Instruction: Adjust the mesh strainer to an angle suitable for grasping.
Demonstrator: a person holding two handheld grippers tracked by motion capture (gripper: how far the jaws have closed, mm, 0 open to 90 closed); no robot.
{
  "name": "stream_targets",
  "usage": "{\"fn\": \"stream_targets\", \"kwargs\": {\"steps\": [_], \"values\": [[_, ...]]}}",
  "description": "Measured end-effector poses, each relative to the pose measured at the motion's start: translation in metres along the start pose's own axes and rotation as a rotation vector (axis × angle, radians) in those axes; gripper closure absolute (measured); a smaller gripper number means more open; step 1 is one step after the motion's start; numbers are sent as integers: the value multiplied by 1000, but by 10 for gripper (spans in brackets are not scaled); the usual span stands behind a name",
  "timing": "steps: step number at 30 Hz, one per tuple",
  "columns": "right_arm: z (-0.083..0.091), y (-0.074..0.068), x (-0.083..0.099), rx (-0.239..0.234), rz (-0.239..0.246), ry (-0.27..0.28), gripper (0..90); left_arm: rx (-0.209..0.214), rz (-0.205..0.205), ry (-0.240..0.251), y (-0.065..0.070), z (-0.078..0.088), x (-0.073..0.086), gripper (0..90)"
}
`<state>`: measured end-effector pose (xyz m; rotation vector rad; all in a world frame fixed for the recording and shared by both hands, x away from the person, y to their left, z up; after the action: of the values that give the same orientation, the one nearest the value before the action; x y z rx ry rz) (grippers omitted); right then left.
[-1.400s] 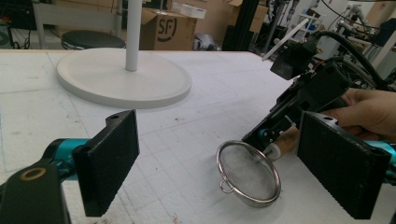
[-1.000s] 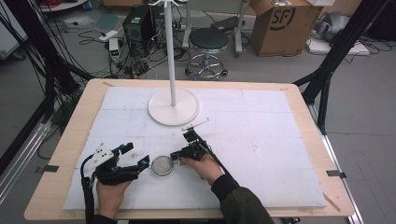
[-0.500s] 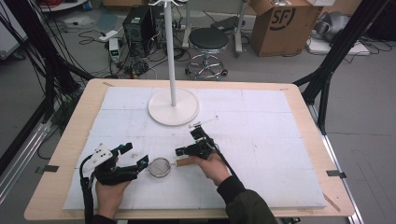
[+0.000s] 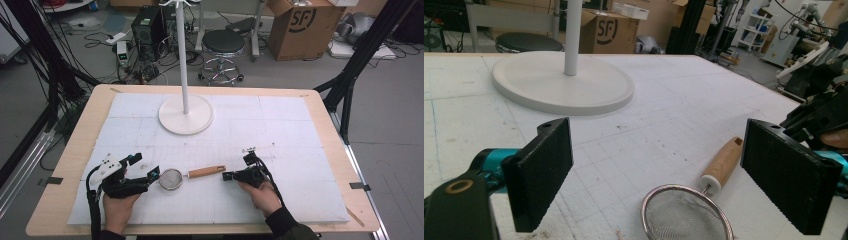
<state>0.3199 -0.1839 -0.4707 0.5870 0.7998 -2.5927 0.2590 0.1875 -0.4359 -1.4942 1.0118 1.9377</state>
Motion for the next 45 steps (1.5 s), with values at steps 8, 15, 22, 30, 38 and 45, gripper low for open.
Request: {"fn": "stream_targets", "kwargs": {"steps": [8,15,22,30,38,45], "values": [[-10,5,-6,-29,-36,25,900,1,-1,-2,-1,0,0,139],[-20,-3,-18,-18,-14,19,900,9,4,-5,-5,-1,2,139],[-31,-6,-28,-34,-25,21,900,1,10,4,-8,2,1,139],[-42,-16,-41,-16,-6,18,900,5,1,-2,-4,-2,-1,139],[-45,-15,-43,-30,-21,23,900,15,0,-10,-3,-7,0,139],[-36,-11,-39,-92,-20,74,578,25,6,-30,-5,-10,0,140]]}}
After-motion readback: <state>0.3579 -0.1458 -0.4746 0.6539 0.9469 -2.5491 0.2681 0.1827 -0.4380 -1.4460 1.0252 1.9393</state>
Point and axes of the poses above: each handheld gripper's, and its own axes: z roughly backward along the jaws, x roughly out of its underside, y roughly to its right, the point moved 2 cm from there along -z, roughly forward along the jaws, and after that the axes turned 13 degrees about x, right-handed, at the moved point
